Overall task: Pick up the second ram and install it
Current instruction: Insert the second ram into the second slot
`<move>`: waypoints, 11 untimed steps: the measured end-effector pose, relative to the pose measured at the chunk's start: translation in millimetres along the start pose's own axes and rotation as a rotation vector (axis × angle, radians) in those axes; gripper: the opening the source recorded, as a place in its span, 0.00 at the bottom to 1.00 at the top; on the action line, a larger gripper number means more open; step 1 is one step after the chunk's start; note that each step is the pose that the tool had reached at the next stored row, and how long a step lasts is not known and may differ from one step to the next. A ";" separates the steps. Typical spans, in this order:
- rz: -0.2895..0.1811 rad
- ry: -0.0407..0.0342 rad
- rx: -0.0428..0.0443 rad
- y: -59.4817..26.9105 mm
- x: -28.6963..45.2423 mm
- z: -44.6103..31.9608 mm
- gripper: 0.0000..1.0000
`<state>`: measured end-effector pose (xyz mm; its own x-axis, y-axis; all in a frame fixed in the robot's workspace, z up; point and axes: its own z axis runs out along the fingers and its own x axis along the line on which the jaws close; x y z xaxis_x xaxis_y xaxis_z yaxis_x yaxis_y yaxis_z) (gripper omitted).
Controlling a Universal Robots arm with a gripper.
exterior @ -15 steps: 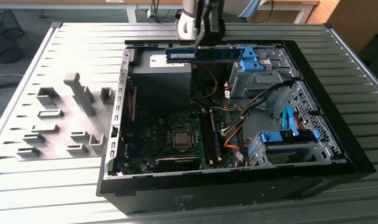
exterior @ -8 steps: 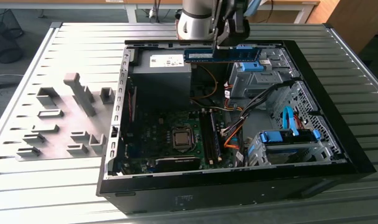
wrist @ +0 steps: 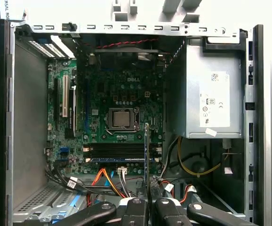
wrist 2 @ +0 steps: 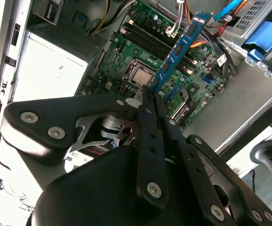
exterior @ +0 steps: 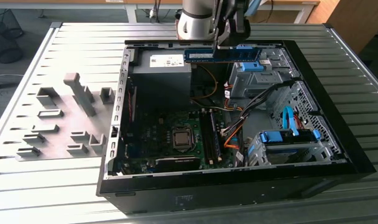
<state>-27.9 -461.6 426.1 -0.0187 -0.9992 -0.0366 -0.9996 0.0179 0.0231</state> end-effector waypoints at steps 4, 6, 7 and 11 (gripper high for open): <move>0.000 0.0000 0.0000 -0.1 0.0 0.0 0.14; 0.000 0.0000 0.0000 -0.2 0.0 0.0 0.14; 0.000 -0.0001 0.0000 -0.3 0.0 0.0 0.14; 0.030 -0.0002 0.0011 -0.4 0.0 0.4 0.14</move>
<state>-27.5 -461.6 425.8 -0.0485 -0.9982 -0.0361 -0.9986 0.0477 0.0231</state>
